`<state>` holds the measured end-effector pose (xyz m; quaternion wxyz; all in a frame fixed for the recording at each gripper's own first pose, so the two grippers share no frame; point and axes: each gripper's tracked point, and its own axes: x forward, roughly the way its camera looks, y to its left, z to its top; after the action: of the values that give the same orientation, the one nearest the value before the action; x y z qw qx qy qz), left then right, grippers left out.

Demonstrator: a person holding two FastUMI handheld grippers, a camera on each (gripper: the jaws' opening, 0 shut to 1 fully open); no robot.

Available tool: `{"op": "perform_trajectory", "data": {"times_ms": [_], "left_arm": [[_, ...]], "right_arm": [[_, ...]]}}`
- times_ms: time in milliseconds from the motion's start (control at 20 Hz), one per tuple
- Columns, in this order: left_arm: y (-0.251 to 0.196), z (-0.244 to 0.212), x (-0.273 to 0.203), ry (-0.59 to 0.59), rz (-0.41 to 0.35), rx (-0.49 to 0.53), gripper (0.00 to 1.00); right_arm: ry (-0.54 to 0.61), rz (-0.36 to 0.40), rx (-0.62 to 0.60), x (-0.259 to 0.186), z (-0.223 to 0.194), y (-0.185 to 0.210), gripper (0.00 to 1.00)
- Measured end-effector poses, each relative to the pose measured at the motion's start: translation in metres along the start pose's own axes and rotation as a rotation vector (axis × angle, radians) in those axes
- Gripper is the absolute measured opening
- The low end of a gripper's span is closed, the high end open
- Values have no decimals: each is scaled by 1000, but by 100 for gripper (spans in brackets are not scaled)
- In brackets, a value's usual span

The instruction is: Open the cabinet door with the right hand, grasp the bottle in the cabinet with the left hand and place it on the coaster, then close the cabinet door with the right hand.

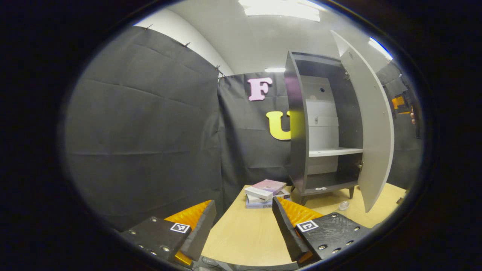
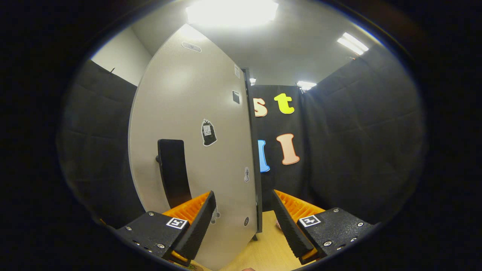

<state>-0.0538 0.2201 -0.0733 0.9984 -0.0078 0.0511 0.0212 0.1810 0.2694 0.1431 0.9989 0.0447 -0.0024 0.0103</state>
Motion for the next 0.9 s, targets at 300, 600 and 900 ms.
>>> {"op": "perform_trajectory", "data": {"times_ms": [300,600,900], "left_arm": [[26,3,-6,-6,31,23,86],[45,1,-7,-4,60,10,86],[57,7,-5,-11,67,9,86]], "right_arm": [[11,40,38,4,-2,18,92],[34,107,25,7,-6,36,93],[38,152,-12,-1,-11,44,93]]}}
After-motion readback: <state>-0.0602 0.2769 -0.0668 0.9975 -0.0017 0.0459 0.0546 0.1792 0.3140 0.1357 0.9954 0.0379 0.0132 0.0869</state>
